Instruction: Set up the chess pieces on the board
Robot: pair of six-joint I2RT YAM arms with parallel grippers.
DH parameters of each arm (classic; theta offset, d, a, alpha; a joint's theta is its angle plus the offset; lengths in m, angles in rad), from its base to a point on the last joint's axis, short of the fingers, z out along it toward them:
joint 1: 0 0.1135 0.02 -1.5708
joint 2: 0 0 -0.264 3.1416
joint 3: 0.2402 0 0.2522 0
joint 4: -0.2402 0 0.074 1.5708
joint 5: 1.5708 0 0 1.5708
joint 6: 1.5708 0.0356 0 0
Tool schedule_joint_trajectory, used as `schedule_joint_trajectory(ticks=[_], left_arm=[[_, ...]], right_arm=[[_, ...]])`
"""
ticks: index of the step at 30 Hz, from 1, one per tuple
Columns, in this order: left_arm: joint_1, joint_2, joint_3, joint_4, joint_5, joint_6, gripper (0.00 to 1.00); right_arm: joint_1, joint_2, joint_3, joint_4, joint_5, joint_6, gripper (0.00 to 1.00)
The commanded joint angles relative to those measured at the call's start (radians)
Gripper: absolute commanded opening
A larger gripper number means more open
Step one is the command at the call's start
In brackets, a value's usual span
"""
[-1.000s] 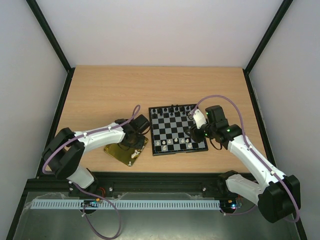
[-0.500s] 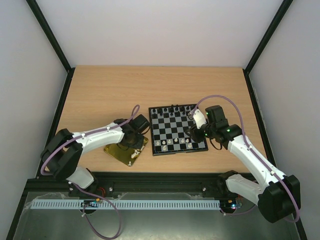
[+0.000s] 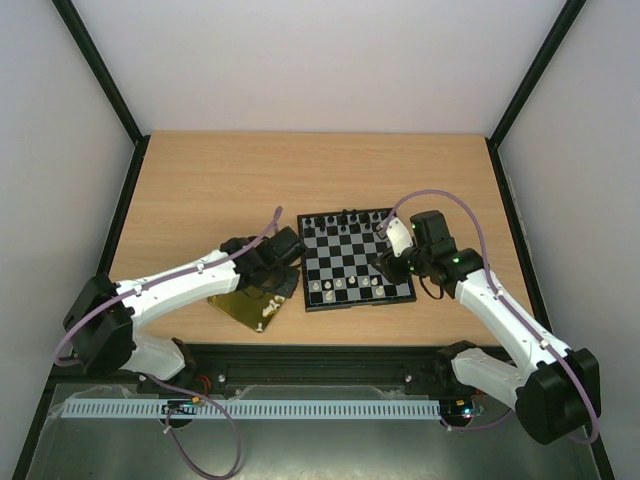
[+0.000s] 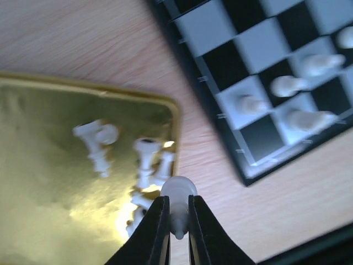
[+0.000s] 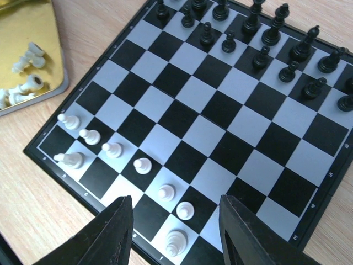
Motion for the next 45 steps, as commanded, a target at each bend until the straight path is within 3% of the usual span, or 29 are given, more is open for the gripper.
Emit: schedule_joint_trajectory(ticks=[1, 8, 13, 21, 32, 45], left_arm=[[-0.091, 0.023, 0.108, 0.026, 0.007, 0.036, 0.04], [-0.192, 0.185, 0.270, 0.037, 0.006, 0.089, 0.03], [-0.225, 0.297, 0.360, 0.045, -0.001, 0.117, 0.02], [-0.240, 0.405, 0.405, 0.078, 0.047, 0.139, 0.02], [-0.246, 0.514, 0.456, 0.039, -0.011, 0.101, 0.02], [-0.247, 0.554, 0.451, 0.007, -0.013, 0.077, 0.02]], right_arm=[[-0.005, 0.025, -0.008, 0.022, 0.081, 0.029, 0.45], [-0.062, 0.059, -0.008, 0.053, 0.205, 0.075, 0.45], [-0.152, 0.058, -0.008, 0.053, 0.192, 0.106, 0.46], [-0.193, 0.040, -0.006, 0.046, 0.158, 0.102, 0.46], [-0.194, 0.045, -0.004, 0.036, 0.141, 0.084, 0.47], [-0.193, 0.047, -0.003, 0.031, 0.121, 0.077, 0.47]])
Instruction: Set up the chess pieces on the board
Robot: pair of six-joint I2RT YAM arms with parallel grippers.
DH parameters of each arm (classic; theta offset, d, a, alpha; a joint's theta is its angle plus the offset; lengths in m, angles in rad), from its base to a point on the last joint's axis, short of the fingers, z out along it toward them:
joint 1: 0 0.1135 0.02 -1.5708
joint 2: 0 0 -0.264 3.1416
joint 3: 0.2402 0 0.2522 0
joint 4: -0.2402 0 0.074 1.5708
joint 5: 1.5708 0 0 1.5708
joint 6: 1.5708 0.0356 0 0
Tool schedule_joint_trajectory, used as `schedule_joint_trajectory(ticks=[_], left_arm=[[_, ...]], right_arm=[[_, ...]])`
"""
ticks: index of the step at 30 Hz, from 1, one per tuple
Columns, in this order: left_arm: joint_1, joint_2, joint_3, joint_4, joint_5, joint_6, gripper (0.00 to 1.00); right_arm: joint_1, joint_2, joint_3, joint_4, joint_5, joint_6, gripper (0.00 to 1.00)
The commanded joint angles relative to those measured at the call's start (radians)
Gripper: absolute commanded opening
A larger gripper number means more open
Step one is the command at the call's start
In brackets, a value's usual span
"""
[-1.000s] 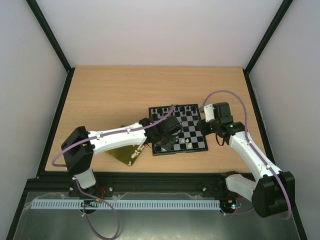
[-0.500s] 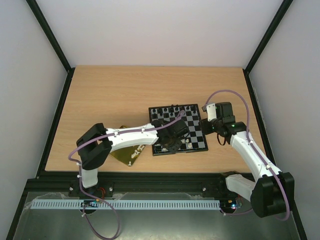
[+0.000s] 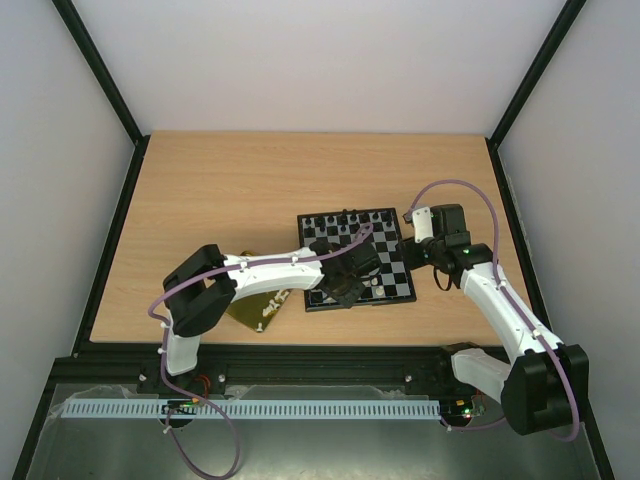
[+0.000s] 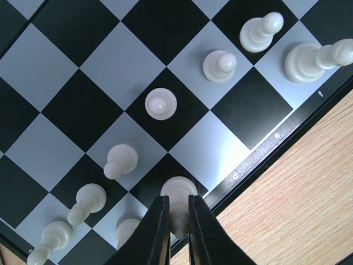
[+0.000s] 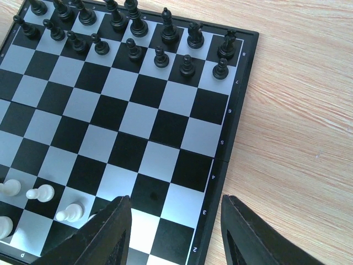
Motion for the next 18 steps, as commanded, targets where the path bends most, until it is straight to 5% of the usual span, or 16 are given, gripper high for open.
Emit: schedule_joint_trajectory(ticks=[1, 18], left_arm=[[-0.006, 0.021, 0.012, -0.051, -0.022, -0.024, 0.02], [-0.004, -0.074, 0.027, -0.036, -0.048, -0.039, 0.24]], right_arm=[[-0.003, -0.006, -0.004, -0.021, -0.019, -0.012, 0.47], [-0.004, -0.003, -0.003, -0.027, -0.035, -0.016, 0.47]])
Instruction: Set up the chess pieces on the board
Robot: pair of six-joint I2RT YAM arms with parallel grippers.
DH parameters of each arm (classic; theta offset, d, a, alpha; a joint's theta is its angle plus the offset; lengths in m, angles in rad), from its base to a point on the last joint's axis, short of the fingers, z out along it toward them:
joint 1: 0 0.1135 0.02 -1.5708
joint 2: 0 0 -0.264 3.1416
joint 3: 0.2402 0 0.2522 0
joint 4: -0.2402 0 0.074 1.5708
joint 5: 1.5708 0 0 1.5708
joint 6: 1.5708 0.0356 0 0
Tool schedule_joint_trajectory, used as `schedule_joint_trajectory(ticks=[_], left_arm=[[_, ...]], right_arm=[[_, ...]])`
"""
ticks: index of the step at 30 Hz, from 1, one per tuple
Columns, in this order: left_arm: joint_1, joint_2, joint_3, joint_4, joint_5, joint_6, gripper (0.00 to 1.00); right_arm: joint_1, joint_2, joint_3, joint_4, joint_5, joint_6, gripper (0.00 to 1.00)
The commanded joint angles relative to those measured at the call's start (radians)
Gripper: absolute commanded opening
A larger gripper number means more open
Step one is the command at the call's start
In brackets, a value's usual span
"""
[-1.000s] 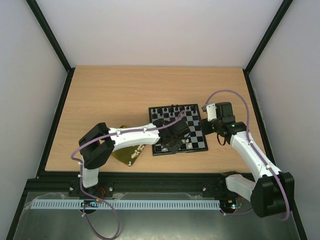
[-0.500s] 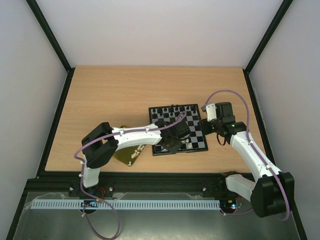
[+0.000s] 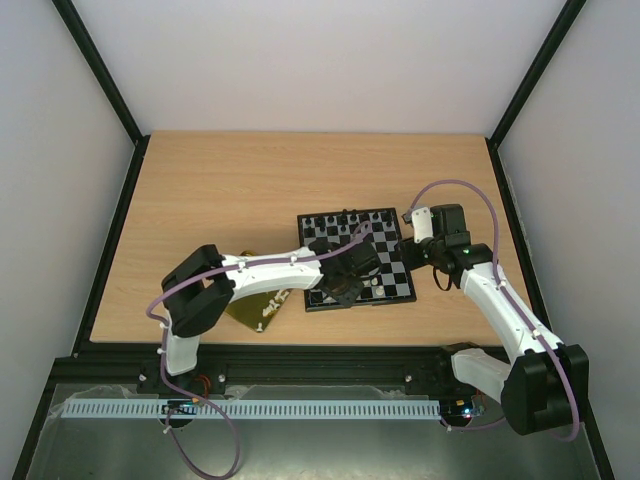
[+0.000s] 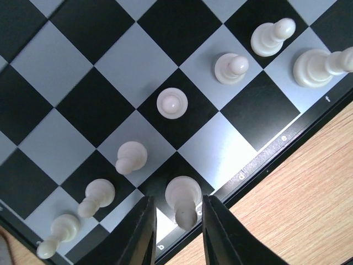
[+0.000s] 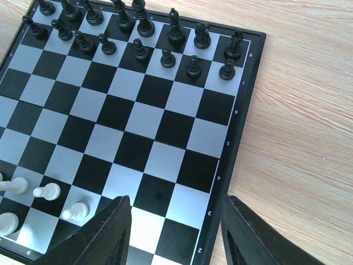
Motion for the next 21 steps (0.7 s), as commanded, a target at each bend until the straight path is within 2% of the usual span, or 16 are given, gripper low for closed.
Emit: schedule_joint_trajectory(ticks=[1, 5, 8, 13, 21], left_arm=[[-0.004, -0.093, 0.025, -0.038, -0.046, -0.015, 0.26], [0.002, -0.212, -0.041, -0.049, -0.135, -0.047, 0.32], [0.033, -0.336, -0.162, -0.024, -0.169, -0.083, 0.34], [0.138, -0.491, -0.358, 0.032, -0.146, -0.144, 0.34], [0.293, -0.565, -0.558, 0.119, -0.111, -0.179, 0.31]], right_arm=[[-0.004, -0.003, -0.003, -0.028, -0.016, -0.012, 0.47], [-0.004, -0.003, -0.002, -0.028, -0.021, -0.014, 0.47], [-0.003, -0.006, -0.002, -0.029, -0.035, -0.019, 0.47], [-0.003, -0.006, -0.002, -0.031, -0.054, -0.024, 0.47], [-0.003, 0.015, -0.003, -0.031, -0.059, -0.031, 0.47]])
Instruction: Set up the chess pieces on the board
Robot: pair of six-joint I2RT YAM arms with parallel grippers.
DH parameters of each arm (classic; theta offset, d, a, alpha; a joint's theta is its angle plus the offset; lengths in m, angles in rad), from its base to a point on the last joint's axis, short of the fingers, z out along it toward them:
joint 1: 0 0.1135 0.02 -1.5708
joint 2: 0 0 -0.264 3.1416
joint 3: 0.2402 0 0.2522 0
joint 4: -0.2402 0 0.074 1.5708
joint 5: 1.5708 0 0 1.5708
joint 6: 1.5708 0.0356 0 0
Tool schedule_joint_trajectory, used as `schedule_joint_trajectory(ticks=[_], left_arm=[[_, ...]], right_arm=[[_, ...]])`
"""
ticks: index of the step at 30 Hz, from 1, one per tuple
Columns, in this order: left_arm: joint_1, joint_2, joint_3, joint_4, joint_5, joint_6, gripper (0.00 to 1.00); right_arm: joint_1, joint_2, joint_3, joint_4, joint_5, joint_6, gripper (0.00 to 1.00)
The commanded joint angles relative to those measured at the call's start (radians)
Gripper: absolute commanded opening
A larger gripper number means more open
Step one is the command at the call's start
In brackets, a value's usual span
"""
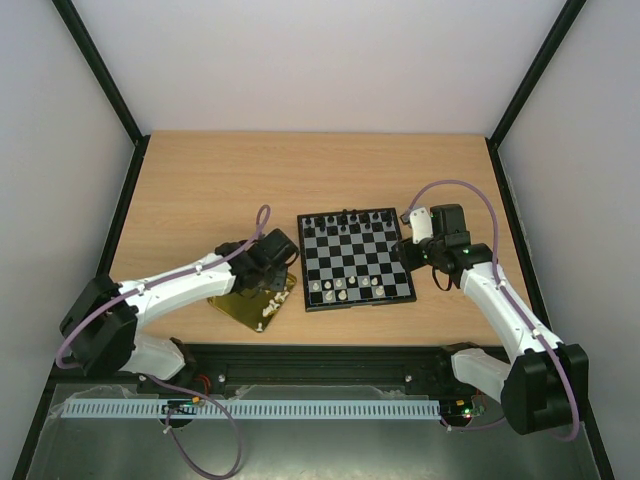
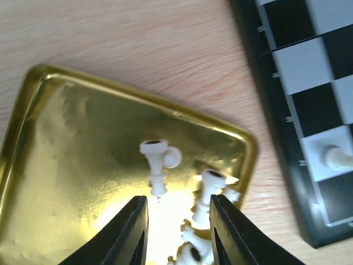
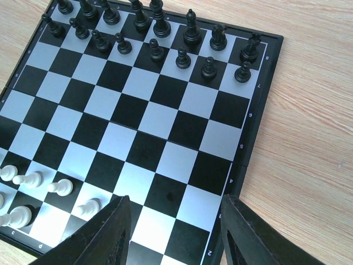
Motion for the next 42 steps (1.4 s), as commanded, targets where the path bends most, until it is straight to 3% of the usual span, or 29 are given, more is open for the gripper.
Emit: schedule_joint_trajectory(ticks=[1, 5, 11, 26, 42], left_arm=[[0.040, -0.018, -0.063, 0.075, 0.016, -0.027, 0.31], [0.053, 0.012, -0.083, 0.127, 0.022, -0.012, 0.31], [0.068, 0.074, -0.069, 0.167, 0.036, 0.001, 0.17], [0.093, 0.187, -0.048, 0.170, 0.054, 0.016, 0.18], [0.095, 0.241, -0.016, 0.192, 0.067, 0.063, 0.09]], right_arm=[[-0.003, 0.014, -0.003, -0.030, -0.016, -0.012, 0.47], [-0.003, 0.016, -0.003, -0.031, -0.020, -0.015, 0.47], [-0.003, 0.015, -0.005, -0.033, -0.019, -0.017, 0.47], [-0.003, 0.022, -0.004, -0.033, -0.024, -0.023, 0.47], [-0.003, 0.033, -0.006, -0.036, -0.032, -0.026, 0.47]])
